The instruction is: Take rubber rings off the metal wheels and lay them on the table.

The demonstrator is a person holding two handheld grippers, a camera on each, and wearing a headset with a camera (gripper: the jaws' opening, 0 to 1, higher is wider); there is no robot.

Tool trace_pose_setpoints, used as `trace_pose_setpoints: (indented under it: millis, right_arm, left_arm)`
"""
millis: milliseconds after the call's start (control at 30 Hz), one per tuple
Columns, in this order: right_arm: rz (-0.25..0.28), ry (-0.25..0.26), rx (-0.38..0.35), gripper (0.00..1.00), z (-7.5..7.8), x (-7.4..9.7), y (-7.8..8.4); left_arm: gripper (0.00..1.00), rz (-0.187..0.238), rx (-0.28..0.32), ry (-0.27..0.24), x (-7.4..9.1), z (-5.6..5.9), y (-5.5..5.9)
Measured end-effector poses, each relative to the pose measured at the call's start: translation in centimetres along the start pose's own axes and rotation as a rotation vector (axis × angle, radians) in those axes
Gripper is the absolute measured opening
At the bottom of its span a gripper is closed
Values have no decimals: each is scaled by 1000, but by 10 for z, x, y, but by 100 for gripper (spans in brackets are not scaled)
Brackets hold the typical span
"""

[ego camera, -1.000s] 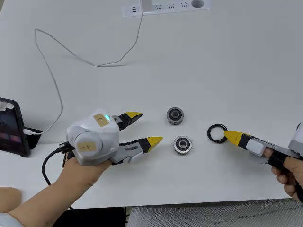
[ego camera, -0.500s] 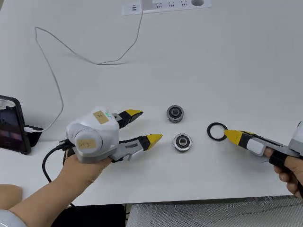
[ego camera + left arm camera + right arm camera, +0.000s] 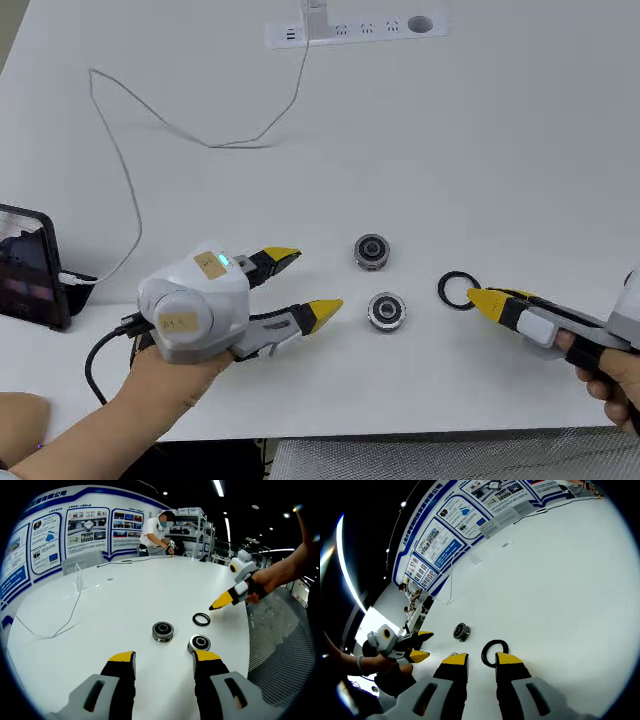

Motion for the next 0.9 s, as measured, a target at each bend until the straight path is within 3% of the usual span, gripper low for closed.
trace_pose_setpoints:
  millis: [300,900]
  right_arm:
    - [-14,-13,67,27,-13,5,1]
    - [-18,-26,155,37,-38,21,12]
  left_arm:
    - [47,0,-8,8,12,11,1]
    - [47,33,-10,-25,44,18,-1]
Point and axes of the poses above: the centre of the closed fingertips' face, and the gripper's own axes: x roughly backward along the fingers, z roughly to its right, y roughly out of its underside, the point moved 3 cm from there along x, roughly backward along the fingers, and after that the axes turned 3 degrees about -x, right-handed, at the moved point
